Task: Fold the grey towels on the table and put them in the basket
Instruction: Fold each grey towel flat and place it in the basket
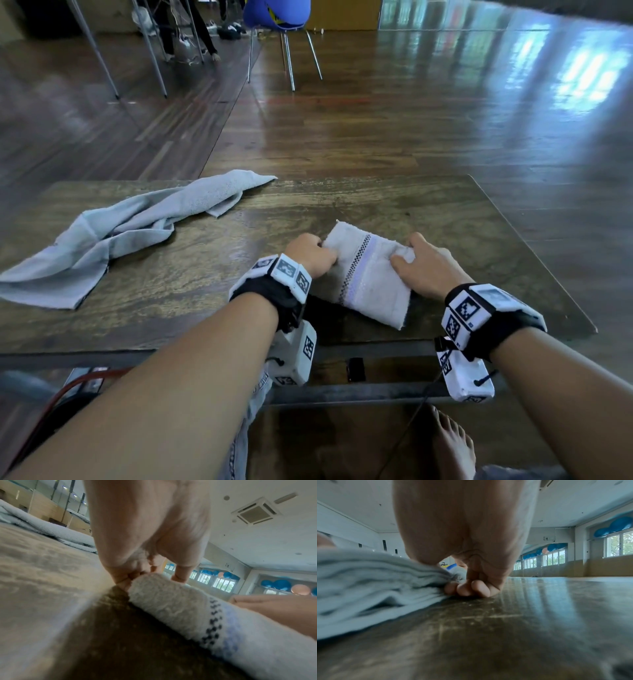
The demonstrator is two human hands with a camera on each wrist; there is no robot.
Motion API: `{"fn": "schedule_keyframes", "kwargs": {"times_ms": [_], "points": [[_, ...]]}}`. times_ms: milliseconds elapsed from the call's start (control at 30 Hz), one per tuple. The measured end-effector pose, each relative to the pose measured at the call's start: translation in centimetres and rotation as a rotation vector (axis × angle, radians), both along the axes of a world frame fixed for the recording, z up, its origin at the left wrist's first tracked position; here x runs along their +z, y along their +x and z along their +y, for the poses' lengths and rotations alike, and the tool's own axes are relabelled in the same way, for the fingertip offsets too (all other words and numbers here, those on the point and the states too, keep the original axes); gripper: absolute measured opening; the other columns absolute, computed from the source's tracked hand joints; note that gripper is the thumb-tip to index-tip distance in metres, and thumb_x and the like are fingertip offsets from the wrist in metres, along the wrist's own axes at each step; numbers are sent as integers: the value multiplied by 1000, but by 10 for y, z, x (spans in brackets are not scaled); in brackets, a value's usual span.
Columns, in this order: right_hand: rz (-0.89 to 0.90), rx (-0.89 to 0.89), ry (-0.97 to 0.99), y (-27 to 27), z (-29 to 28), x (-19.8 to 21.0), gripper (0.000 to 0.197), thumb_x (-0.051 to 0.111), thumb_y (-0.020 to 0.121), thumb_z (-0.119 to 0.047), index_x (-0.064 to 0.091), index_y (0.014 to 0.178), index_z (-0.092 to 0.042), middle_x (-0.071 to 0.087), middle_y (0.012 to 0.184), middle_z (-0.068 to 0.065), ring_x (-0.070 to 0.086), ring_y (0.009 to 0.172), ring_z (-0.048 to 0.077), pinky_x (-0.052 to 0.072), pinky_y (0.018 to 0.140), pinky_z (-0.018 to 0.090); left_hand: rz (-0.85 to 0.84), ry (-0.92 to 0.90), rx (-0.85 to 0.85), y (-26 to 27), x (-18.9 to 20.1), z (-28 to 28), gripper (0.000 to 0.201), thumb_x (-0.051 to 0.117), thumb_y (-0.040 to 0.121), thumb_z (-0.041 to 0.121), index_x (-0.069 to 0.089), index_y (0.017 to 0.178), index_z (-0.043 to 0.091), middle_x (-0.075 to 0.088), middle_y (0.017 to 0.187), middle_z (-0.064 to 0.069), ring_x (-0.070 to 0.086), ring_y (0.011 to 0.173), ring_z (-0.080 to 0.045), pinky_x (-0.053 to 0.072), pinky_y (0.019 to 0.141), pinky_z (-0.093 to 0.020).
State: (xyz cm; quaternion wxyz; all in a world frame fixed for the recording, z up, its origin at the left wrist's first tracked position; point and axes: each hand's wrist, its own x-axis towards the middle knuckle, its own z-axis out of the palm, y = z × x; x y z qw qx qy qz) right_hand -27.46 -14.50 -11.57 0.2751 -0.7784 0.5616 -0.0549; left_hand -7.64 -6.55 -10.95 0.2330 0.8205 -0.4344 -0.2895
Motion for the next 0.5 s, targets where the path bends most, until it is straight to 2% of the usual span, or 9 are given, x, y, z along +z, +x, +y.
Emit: {"fn": "schedule_keyframes", "kwargs": {"times_ms": [33,67,100,167,200,267,367,433,500], "points": [[2,13,-5,-4,4,0,31,49,93,-51,43,101,-22,60,111,14,57,98,35,50,85,45,-63,-14,13,2,1,1,12,62,88,23,61,85,11,61,89,-11,57,82,-28,42,69,-32],[-6,30,-6,-8,8,0,35,50,91,-57,45,94,-23,62,106,11,58,95,33,50,83,44,-175,-50,38,4,3,3,11,62,88,23,62,89,13,63,95,-11,59,89,-29,47,77,-36],[-27,48,-6,-13,13,0,40,49,89,-64,48,88,-24,64,99,8,60,91,30,50,80,43,-310,-108,77,6,4,8,12,63,88,25,61,95,16,62,103,-8,58,98,-29,47,86,-37],[-108,75,-7,-21,24,-3,49,45,89,-70,56,82,-23,67,84,3,64,80,26,54,79,44,-479,-278,105,4,6,19,15,64,88,29,55,99,22,55,108,-4,52,104,-26,43,92,-40],[-147,83,-18,-25,29,-4,49,43,91,-68,60,82,-23,67,79,1,65,77,25,55,80,46,-484,-333,52,1,6,24,15,63,88,31,54,97,24,54,106,-3,53,102,-25,44,92,-42],[-189,101,-59,-30,35,-9,33,46,96,-55,63,90,-28,68,79,-2,65,83,24,54,85,46,-440,-297,-115,-7,2,33,19,60,88,42,57,96,25,55,104,-2,55,101,-24,46,94,-45],[-222,152,-104,-31,43,-16,14,53,98,-40,65,103,-34,65,83,-11,63,91,20,50,88,40,-502,-125,-249,-18,-6,41,42,50,88,59,57,115,29,52,127,-1,46,123,-25,36,107,-45],[-270,156,-111,-33,48,-21,13,57,97,-38,63,108,-37,61,77,-12,60,83,16,48,82,36,-536,-116,-269,-24,-9,47,58,42,86,68,51,129,29,47,140,2,37,133,-24,27,115,-45],[-341,150,-100,-36,52,-27,19,60,97,-36,61,115,-40,54,64,-11,54,67,7,44,71,30,-516,-127,-329,-31,-11,52,72,37,83,74,43,140,31,35,154,5,25,144,-23,14,121,-47]]}}
